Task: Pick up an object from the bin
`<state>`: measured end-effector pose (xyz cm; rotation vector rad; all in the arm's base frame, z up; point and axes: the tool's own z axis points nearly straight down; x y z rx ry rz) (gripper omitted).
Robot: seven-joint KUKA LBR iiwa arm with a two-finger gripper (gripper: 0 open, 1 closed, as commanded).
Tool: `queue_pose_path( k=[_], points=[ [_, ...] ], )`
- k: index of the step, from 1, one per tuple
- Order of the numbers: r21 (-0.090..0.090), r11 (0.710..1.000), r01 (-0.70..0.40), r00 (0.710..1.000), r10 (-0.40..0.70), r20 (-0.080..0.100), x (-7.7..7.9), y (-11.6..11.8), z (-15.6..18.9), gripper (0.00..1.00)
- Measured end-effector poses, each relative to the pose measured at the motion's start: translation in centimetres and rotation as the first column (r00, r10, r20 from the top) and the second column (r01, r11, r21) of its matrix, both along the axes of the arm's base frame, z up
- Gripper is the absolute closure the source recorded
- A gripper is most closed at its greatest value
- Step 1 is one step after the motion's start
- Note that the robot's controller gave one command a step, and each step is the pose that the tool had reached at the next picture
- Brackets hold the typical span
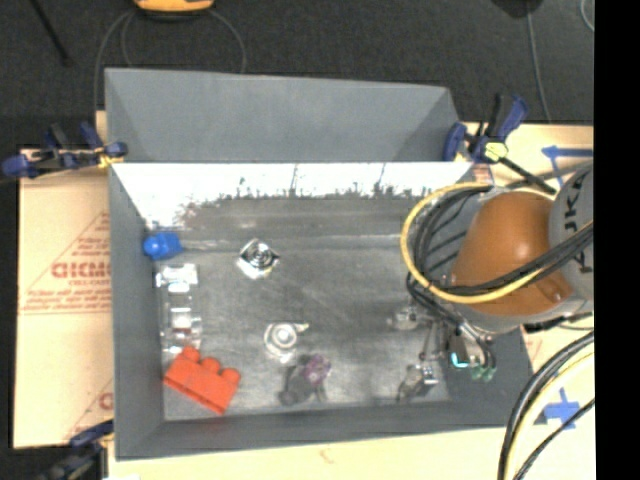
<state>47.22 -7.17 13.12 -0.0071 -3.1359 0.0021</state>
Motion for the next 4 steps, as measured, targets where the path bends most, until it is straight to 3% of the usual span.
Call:
queue_pose_path(
  k=[1,2,3,4],
  points=[
    [0.006,1.0,0.017,1.0,-0.017,0.013,0.6,14.5,6.7,0.0],
    [0.007,0.984,0.176,0.984,-0.176,0.023,2.5,15.7,-4.2,0.0],
    [0.007,0.985,0.174,0.984,-0.174,0.027,2.6,15.7,-4.2,1.0],
    [0.006,0.984,0.175,0.984,-0.175,0.016,3.4,17.2,6.2,1.0]
  ],
)
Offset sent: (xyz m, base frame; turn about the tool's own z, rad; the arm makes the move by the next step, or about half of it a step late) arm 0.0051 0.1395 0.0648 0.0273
